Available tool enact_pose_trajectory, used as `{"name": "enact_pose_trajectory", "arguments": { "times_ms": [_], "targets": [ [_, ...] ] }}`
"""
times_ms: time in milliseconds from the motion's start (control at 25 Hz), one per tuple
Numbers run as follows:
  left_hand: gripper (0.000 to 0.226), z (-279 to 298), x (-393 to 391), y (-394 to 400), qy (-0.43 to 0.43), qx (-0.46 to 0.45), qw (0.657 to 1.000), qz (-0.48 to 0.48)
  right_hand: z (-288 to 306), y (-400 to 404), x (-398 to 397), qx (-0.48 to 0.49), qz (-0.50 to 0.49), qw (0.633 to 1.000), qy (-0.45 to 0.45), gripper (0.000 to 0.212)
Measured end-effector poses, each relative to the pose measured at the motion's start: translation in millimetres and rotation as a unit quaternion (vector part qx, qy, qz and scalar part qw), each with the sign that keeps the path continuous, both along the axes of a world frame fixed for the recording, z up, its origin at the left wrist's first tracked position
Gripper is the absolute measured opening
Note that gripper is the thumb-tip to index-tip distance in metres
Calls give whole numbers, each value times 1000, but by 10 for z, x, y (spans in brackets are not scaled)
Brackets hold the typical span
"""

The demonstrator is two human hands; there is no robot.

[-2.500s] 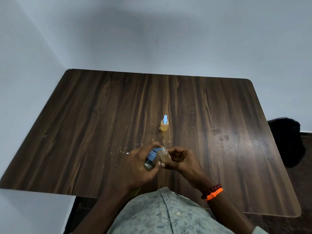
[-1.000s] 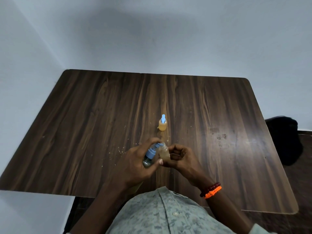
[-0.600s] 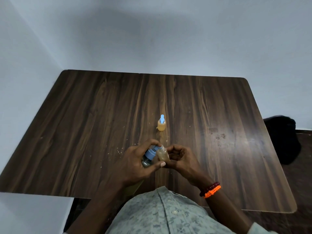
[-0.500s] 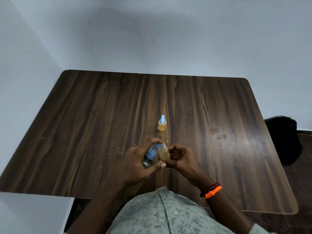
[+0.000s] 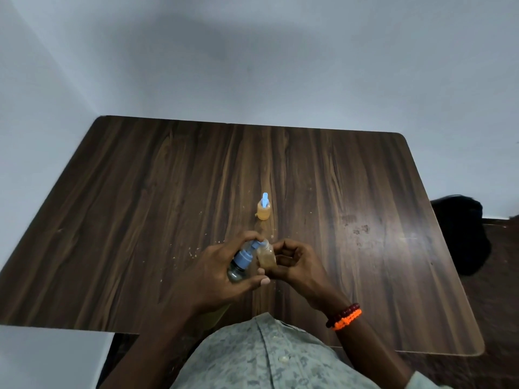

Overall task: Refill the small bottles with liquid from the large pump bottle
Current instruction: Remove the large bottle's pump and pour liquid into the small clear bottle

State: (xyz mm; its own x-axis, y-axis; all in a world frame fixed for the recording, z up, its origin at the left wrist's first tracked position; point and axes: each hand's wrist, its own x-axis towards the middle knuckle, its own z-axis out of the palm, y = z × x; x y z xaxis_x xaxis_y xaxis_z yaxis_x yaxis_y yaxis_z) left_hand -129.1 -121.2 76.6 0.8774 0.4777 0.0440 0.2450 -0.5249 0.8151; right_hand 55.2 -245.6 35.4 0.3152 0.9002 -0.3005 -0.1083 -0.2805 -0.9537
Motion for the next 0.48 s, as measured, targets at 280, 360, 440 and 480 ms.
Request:
{"name": "enact_pose_trajectory", "arguments": {
  "times_ms": [280,360,440,480],
  "targets": [
    [70,8,10,25,-1,-2,1000,-10,15,-19,-4,7,-6,1000,10,36],
    [67,26,-6,29,-4,-8,1000,-13,25,-10,4,8,6,1000,3,36],
    [62,25,7,33,-2,-12,1000,-7,10,-27,-9,6,12,1000,-4,36],
    [61,21,20,36,-3,-8,1000,-3,8,-34,-13,5,10,1000,-2,36]
  ]
}}
